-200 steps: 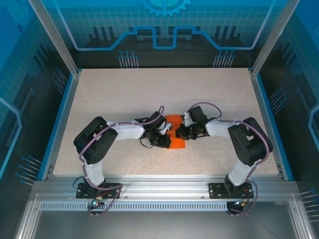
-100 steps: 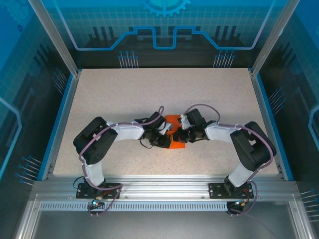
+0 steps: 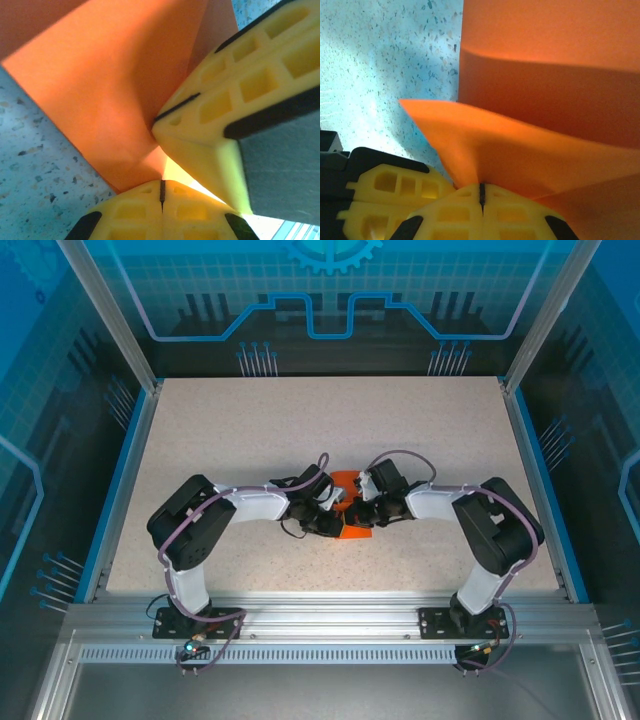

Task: Fold a paper plane with a square sheet of paper (fold left side to right side)
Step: Fold the triangle a second time at the center of the table.

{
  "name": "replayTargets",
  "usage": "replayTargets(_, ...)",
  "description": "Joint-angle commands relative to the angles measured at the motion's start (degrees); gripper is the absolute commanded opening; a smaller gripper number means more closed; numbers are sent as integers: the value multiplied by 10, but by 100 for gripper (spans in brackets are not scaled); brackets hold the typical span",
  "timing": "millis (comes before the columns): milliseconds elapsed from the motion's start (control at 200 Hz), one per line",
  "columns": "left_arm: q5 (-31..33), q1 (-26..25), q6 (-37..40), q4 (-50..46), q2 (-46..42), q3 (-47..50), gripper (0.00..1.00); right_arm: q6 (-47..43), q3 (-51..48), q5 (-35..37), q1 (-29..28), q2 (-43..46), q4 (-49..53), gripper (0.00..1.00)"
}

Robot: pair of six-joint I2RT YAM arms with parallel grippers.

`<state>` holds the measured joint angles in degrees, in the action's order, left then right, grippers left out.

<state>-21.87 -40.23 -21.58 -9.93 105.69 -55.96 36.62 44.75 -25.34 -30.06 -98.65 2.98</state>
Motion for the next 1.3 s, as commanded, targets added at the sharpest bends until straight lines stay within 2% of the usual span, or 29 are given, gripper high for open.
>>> replayTargets(0, 23, 1, 0, -19, 14, 18, 0, -6, 14, 15, -9, -18, 22, 0)
replayTargets(355, 27, 1, 0, -20, 19, 22, 0, -30, 24, 50, 2, -22, 68, 0)
replayTargets(1296, 27, 1, 2, -19, 23, 24, 0, -85, 69, 37, 98, -44, 113, 0)
